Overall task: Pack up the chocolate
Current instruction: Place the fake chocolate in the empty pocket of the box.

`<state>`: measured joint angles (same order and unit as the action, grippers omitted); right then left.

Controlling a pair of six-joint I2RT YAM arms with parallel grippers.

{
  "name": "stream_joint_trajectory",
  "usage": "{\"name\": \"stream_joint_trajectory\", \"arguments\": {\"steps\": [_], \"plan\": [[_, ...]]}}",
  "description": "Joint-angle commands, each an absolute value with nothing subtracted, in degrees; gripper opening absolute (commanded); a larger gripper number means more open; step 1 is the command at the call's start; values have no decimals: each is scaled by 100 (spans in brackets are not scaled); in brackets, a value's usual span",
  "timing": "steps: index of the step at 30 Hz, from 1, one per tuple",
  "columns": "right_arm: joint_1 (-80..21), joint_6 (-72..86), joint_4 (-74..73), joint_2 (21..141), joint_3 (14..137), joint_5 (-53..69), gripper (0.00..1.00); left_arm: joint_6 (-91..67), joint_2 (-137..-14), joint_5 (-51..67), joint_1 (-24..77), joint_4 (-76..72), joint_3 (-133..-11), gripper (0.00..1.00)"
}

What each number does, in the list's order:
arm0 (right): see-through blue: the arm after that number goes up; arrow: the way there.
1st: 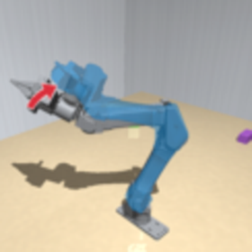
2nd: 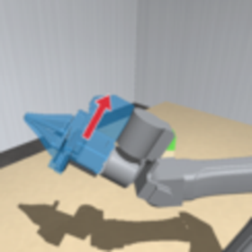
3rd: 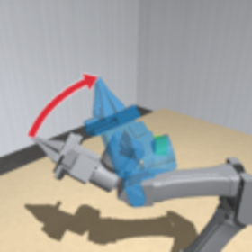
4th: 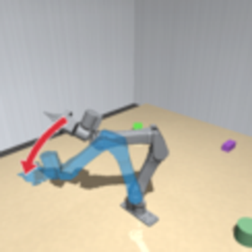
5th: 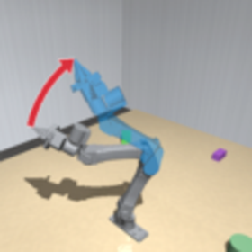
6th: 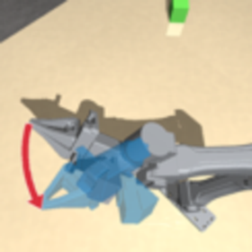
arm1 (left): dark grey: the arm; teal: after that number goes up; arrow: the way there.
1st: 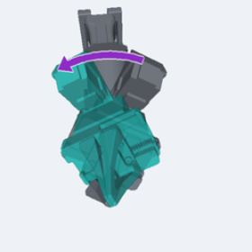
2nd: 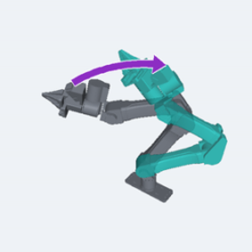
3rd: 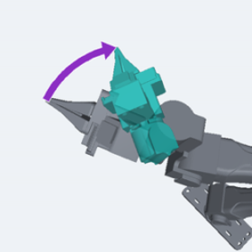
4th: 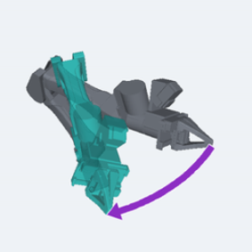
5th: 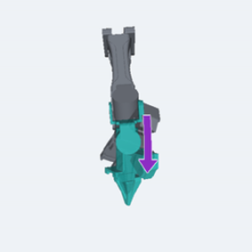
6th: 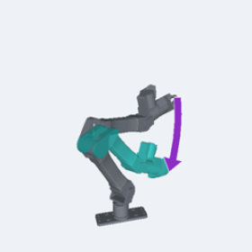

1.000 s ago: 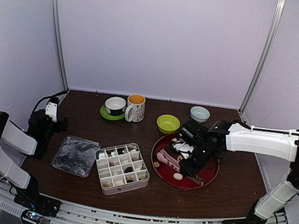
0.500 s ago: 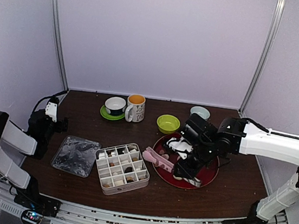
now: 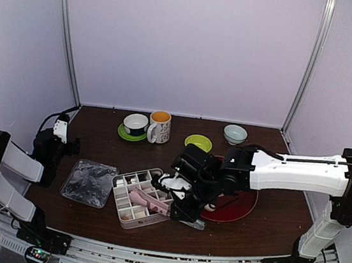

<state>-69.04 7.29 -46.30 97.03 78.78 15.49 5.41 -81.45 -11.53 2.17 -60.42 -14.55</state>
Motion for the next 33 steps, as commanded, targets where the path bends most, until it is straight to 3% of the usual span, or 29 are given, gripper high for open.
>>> {"name": "stream_joint_trajectory", "arguments": {"steps": [1, 21, 33], "plan": [[-7060, 832, -4231, 10011, 8321, 1624, 23, 469, -8179, -1170, 175, -6375, -1555, 98], [-7127, 765, -4433, 10663, 8842, 1151, 26, 471, -8178, -1169, 174, -6377, -1550, 98], [-7128, 748, -4428, 10657, 8895, 1151, 34, 473, -8183, -1169, 167, -6376, -1553, 98]]}}
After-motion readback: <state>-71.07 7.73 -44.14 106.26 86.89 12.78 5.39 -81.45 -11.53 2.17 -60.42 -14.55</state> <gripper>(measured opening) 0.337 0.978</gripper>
